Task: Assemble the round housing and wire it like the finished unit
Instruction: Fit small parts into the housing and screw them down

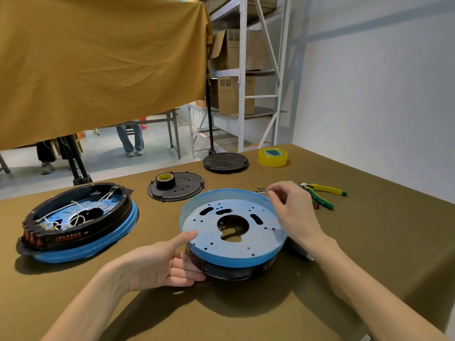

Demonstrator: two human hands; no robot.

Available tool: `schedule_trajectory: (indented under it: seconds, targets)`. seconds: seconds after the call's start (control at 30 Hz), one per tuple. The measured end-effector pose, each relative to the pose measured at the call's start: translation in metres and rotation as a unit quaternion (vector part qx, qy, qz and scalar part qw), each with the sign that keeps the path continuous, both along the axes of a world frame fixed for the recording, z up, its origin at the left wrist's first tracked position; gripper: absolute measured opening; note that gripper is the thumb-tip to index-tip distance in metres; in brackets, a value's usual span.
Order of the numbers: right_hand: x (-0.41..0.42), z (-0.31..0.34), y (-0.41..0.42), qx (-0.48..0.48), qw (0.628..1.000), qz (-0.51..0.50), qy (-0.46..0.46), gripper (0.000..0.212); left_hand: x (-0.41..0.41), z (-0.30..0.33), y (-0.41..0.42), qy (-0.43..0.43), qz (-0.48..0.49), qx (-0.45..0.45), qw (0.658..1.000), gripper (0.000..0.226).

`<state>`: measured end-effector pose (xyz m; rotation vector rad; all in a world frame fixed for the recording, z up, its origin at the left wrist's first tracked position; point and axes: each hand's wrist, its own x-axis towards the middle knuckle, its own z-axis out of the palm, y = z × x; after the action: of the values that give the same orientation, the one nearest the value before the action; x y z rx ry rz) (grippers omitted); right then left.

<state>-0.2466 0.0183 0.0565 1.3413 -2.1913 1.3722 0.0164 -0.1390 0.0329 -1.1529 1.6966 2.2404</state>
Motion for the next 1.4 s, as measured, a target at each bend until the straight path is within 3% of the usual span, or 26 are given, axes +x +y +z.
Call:
schedule_trajectory:
  seconds: [0.17, 0.27, 0.33, 0.53, 0.73, 1.0, 1.4]
  targets:
    - [0.035, 0.010, -0.015, 0.089, 0.968, 0.202, -0.120, 0.012, -0.004, -0.008, -0.002, 0.003, -0.010, -0.055, 0.998, 0.091]
    - [0.052, 0.007, -0.024, 0.126, 0.945, 0.270, -0.136, 0.014, -0.002, -0.012, -0.007, 0.012, -0.030, -0.055, 0.998, 0.095]
    - [0.059, 0.006, -0.030, 0.127, 0.936, 0.294, -0.144, 0.017, -0.001, -0.015, -0.010, 0.018, -0.044, -0.045, 0.998, 0.082]
    - [0.074, 0.004, -0.046, 0.142, 0.929, 0.334, -0.073, 0.010, -0.001, -0.022, -0.012, 0.034, -0.049, -0.037, 0.998, 0.074]
    - [0.082, -0.006, -0.048, 0.094, 0.928, 0.351, -0.084, 0.013, 0.001, -0.020, -0.012, 0.046, -0.043, -0.039, 0.997, 0.092]
    - [0.086, -0.008, -0.047, 0.078, 0.922, 0.370, -0.078, 0.006, 0.003, -0.018, -0.011, 0.049, -0.044, -0.037, 0.997, 0.091]
    - [0.084, -0.012, -0.040, 0.155, 0.922, 0.355, 0.006, 0.009, 0.003, -0.017, -0.010, 0.055, -0.046, -0.036, 0.997, 0.088]
